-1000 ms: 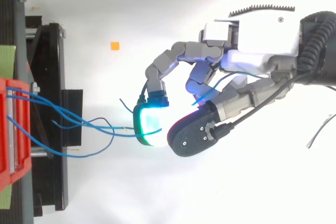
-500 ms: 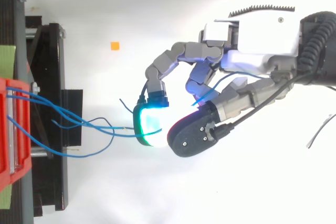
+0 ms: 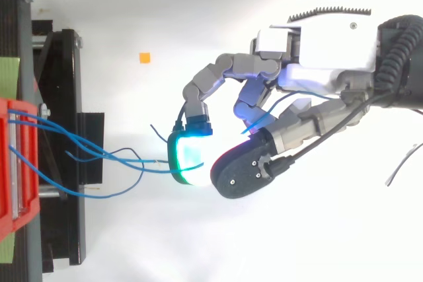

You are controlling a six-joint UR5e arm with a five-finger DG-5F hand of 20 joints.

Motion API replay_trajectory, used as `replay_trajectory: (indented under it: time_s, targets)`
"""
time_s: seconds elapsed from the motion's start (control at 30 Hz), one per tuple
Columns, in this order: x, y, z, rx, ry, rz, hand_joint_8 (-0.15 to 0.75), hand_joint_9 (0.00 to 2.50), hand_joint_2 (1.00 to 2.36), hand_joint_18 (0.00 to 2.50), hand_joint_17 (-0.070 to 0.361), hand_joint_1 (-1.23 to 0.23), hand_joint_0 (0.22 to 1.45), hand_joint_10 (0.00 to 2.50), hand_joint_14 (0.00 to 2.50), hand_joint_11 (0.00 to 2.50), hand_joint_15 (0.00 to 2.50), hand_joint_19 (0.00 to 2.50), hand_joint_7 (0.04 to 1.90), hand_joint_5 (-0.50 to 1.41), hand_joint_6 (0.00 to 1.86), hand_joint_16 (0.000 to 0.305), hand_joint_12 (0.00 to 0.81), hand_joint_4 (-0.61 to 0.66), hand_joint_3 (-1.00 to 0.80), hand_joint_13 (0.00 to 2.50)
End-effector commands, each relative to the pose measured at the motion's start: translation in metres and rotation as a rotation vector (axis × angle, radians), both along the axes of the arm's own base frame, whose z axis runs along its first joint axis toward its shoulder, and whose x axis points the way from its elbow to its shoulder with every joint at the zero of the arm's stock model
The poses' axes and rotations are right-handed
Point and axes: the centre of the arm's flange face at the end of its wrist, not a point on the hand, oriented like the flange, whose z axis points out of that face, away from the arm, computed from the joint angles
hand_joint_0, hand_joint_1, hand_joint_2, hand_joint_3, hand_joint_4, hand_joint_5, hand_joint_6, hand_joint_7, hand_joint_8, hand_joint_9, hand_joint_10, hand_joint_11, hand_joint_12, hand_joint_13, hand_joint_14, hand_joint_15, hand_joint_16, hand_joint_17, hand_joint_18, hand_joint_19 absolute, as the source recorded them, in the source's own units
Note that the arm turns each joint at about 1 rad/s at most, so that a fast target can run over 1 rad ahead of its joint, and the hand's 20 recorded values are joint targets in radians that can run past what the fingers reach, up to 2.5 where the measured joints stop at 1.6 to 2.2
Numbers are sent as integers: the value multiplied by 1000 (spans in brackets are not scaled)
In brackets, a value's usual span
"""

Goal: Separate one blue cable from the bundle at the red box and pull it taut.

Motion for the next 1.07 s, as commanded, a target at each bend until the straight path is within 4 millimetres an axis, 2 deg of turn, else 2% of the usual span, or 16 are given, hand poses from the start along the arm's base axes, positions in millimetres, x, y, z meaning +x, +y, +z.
replay_trajectory:
  time_s: [0.0, 1.03]
  targets:
    - [1, 0, 1, 0, -2, -1, 206, 1161, 1018, 1057, 65, -743, 633, 1500, 1954, 1392, 1419, 1271, 1075, -111, 885, 29, 279, 9, -207, 982]
    - [0, 1, 0, 0, 1, 2, 206, 1158, 1018, 1052, 65, -741, 636, 1495, 1954, 1390, 1409, 1272, 1066, -112, 886, 29, 284, 4, -214, 979]
